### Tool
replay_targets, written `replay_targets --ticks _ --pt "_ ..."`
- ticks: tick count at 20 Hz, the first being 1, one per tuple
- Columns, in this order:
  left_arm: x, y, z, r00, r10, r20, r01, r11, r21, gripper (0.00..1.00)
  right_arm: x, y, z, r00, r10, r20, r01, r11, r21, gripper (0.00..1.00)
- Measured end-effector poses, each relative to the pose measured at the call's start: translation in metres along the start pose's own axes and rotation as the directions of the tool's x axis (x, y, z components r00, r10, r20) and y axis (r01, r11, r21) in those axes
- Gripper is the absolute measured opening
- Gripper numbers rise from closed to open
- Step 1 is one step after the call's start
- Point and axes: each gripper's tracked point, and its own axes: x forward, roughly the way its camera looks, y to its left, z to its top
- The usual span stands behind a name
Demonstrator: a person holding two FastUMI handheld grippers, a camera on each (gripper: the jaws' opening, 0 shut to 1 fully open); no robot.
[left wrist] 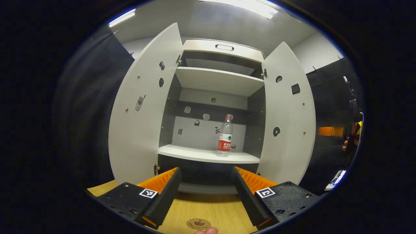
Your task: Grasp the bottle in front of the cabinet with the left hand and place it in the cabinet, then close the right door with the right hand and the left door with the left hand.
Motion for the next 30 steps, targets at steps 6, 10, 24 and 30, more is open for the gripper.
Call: replay_targets --ticks 6,10,24,30 --pt "-0.006 0.031 0.003 0.998 0.057 -0.001 -0.057 0.998 -0.026 0.95 0.020 0.006 0.018 0.999 -0.033 0.021 0.035 0.997 -0.067 0.98" --pt "-0.008 0.046 0.003 0.997 0.081 0.000 -0.081 0.996 -0.031 0.95 0.019 0.009 0.020 0.998 -0.054 0.037 0.058 0.993 -0.101 0.88" --pt "0.009 0.044 0.002 1.000 0.004 0.008 -0.004 0.999 -0.051 0.95 0.012 0.068 0.013 0.999 0.022 0.040 -0.019 0.997 -0.069 0.95" --pt "0.010 0.058 0.003 1.000 0.028 0.008 -0.027 0.998 -0.051 0.95 0.014 0.118 0.006 0.991 0.127 0.035 -0.125 0.991 -0.048 0.95"
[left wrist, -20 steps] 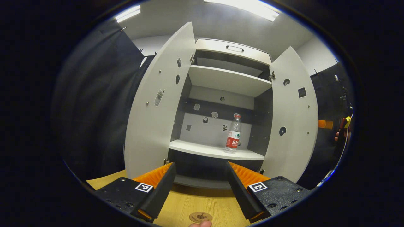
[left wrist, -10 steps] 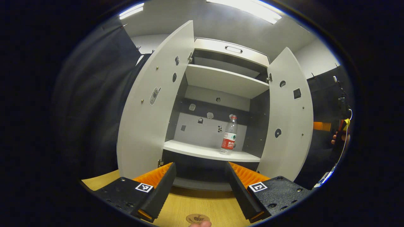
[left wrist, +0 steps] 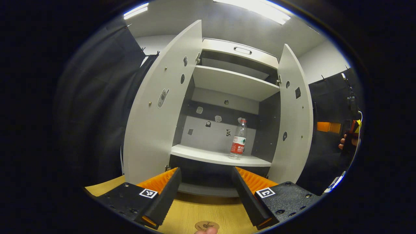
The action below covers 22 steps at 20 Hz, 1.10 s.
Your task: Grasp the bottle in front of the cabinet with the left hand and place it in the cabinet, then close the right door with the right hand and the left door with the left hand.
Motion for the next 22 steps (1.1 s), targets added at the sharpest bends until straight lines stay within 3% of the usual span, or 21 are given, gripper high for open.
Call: replay_targets --ticks 2,3,5,7,8,10,14,15,22 --pt "-0.001 0.008 0.001 1.000 0.019 0.003 -0.019 1.000 0.002 0.95 0.006 0.013 -0.002 0.999 0.032 0.000 -0.032 0.999 0.015 0.95" --pt "-0.002 0.012 0.002 1.000 0.030 0.007 -0.030 1.000 0.002 0.95 0.008 0.018 -0.003 0.999 0.044 -0.003 -0.044 0.999 0.017 1.00" --pt "-0.006 0.017 0.002 0.999 0.046 0.011 -0.046 0.999 0.001 0.95 0.013 0.029 -0.004 0.997 0.072 -0.009 -0.072 0.997 0.014 0.95" --pt "-0.007 0.020 0.005 0.998 0.057 0.016 -0.057 0.998 -0.002 0.95 0.018 0.042 -0.006 0.995 0.095 -0.015 -0.095 0.995 0.006 0.95" --pt "-0.008 0.021 0.006 0.998 0.062 0.018 -0.062 0.998 -0.005 0.95 0.021 0.050 -0.006 0.993 0.117 -0.018 -0.117 0.993 0.008 1.00" --pt "-0.010 0.026 0.007 0.997 0.076 0.022 -0.076 0.997 -0.010 0.95 0.024 0.066 -0.007 0.989 0.148 -0.020 -0.148 0.989 0.019 0.97" --pt "-0.015 0.038 0.013 0.992 0.121 0.033 -0.120 0.993 -0.006 0.95 0.040 0.085 -0.019 0.983 0.182 -0.040 -0.181 0.983 0.025 0.92" --pt "-0.018 0.044 0.014 0.991 0.132 0.035 -0.131 0.991 -0.009 0.95 0.043 0.091 -0.024 0.979 0.195 -0.052 -0.193 0.981 0.034 0.96" --pt "-0.028 0.075 0.023 0.976 0.214 0.046 -0.213 0.977 -0.028 0.95 0.067 0.116 -0.047 0.970 0.218 -0.106 -0.216 0.976 0.029 0.97"
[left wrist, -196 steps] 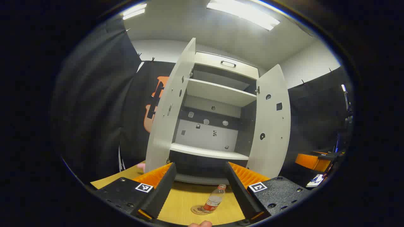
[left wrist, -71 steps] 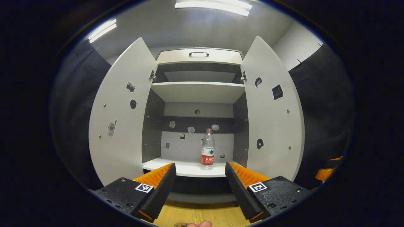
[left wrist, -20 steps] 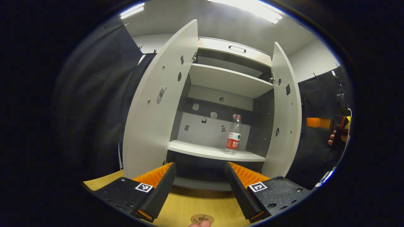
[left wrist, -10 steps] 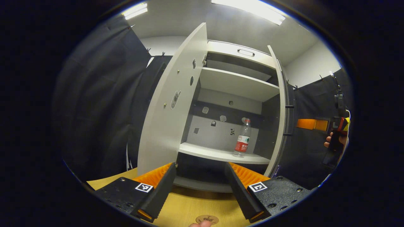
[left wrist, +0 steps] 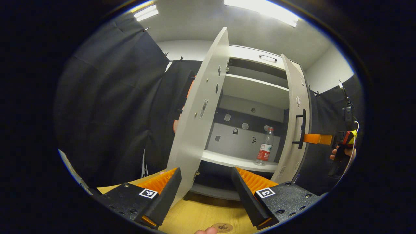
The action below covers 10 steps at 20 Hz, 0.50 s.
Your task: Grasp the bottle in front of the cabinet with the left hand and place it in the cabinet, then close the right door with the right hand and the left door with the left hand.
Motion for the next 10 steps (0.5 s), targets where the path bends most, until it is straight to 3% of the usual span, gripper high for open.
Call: replay_targets --ticks 4,10 --pt "-0.005 0.030 0.034 0.995 0.070 0.071 -0.070 0.998 -0.004 0.94 0.013 0.007 -0.002 1.000 -0.016 -0.003 0.016 1.000 -0.014 0.96" --pt "-0.014 0.100 0.066 0.963 0.231 0.139 -0.231 0.973 -0.015 0.94 0.029 0.013 -0.005 0.999 -0.035 -0.007 0.035 0.999 -0.029 0.96"
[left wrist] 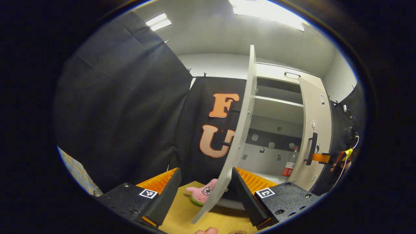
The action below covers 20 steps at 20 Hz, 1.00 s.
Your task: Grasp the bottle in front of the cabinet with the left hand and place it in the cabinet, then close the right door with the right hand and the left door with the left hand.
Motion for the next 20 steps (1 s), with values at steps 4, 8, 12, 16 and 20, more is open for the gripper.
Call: replay_targets --ticks 4,8,12,16,20 --pt "0.015 0.040 0.007 0.997 0.078 0.005 -0.078 0.997 -0.014 0.95 0.002 0.002 -0.001 1.000 -0.019 0.017 0.020 1.000 -0.013 0.96" --pt "0.048 0.049 0.027 0.998 0.038 0.041 -0.036 0.998 -0.057 0.94 -0.007 0.000 0.003 0.999 -0.026 0.022 0.027 0.999 -0.020 0.97" --pt "0.096 0.040 0.052 0.997 -0.019 0.074 0.022 0.999 -0.041 0.94 -0.043 -0.006 0.004 0.999 -0.033 0.014 0.033 0.999 -0.015 0.97" --pt "0.133 0.016 0.065 0.992 -0.088 0.088 0.090 0.996 -0.025 0.94 -0.084 -0.013 -0.006 0.999 -0.040 -0.014 0.040 0.999 0.035 0.96" --pt "0.143 0.004 0.066 0.990 -0.104 0.093 0.103 0.994 0.023 0.96 -0.115 -0.039 -0.023 0.997 -0.078 -0.029 0.079 0.995 0.061 0.97"
